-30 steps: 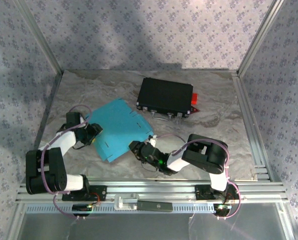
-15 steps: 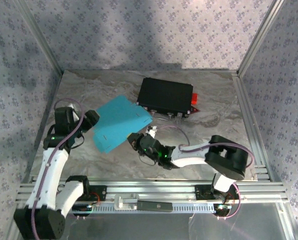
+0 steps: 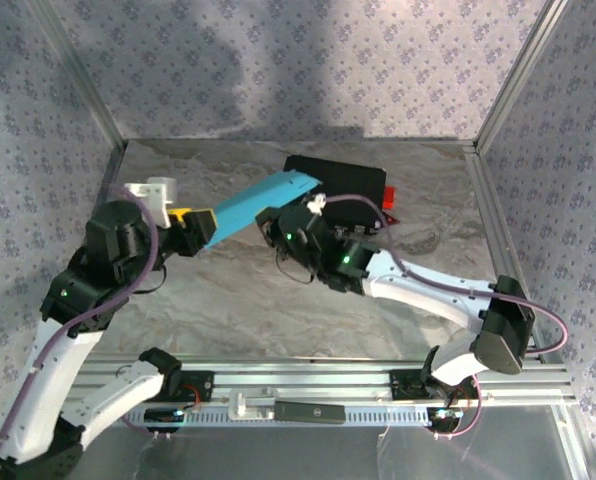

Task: Fold the paper box

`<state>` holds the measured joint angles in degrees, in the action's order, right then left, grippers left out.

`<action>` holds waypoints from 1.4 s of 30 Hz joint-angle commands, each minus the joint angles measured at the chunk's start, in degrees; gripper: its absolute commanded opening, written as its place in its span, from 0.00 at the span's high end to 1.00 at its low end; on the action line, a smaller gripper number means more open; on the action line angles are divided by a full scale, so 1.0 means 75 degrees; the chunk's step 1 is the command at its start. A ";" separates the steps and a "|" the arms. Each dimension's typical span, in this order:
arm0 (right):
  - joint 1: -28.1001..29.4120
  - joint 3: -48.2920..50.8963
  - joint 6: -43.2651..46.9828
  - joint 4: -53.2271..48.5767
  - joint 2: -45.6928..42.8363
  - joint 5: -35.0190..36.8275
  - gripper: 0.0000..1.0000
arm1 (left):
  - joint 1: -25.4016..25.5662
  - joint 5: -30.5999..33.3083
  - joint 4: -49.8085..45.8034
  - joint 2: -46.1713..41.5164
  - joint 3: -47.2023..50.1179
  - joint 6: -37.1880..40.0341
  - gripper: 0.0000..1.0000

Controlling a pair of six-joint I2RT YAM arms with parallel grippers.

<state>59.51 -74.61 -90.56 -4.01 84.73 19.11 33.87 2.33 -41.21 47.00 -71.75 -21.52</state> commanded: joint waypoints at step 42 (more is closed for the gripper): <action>-0.2850 -0.2995 0.2486 -0.3865 -0.0900 -0.3072 0.52 | 0.2868 0.3077 0.2193 0.3219 -0.1453 0.6705 1.00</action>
<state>38.63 -92.40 -79.68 -31.88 78.24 -2.57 56.05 30.55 -22.11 73.45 -77.49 33.01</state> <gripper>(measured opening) 0.413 0.054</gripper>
